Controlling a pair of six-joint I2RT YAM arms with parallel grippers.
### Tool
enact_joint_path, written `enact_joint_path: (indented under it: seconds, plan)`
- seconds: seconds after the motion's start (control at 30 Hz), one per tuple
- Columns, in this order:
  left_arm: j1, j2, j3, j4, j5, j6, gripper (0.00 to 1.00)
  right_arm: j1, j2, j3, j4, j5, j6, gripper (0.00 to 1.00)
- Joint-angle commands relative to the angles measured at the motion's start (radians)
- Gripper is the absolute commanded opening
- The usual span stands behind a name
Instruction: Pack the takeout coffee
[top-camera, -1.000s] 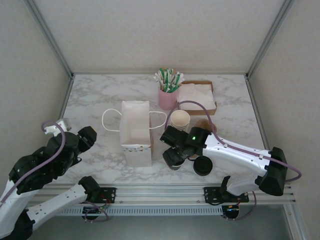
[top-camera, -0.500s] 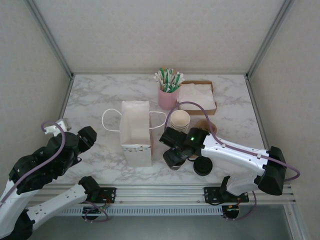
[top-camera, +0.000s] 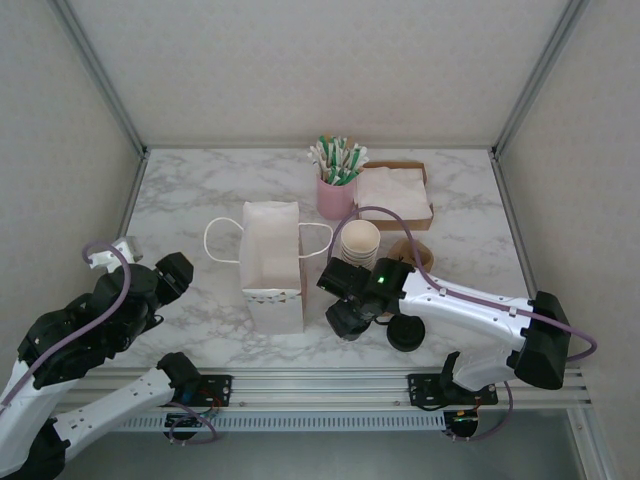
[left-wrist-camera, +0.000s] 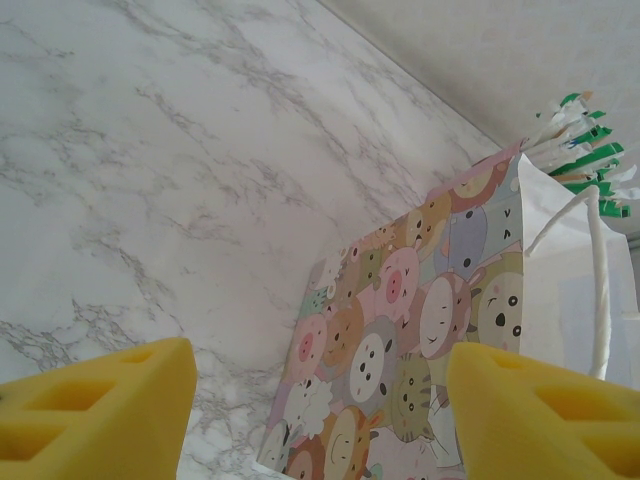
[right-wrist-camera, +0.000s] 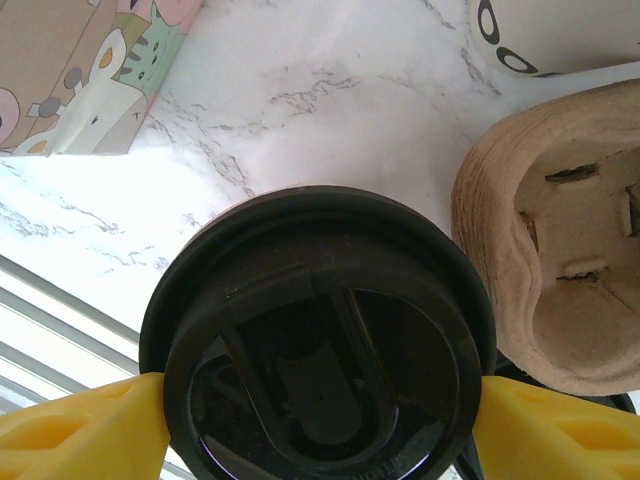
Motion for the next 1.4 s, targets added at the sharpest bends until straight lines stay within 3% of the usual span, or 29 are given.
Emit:
enact_joint_path:
  seconds: [0.0,0.43,0.63,1.37]
  plan:
    - [-0.009,-0.001,-0.012,-0.019,-0.020,-0.029,0.67,0.012,0.005,-0.028,-0.016,0.010,0.014,0.78]
    - [-0.010,0.003,-0.011,-0.018,-0.016,-0.032,0.67,0.011,-0.013,-0.011,0.007,0.040,0.058,0.76]
    - [-0.008,0.004,-0.012,-0.017,-0.015,-0.033,0.67,0.011,0.001,-0.021,0.009,0.044,0.084,0.70]
    - [-0.009,0.010,-0.002,-0.017,-0.013,-0.033,0.67,0.010,0.179,-0.036,-0.138,0.049,0.088,0.67]
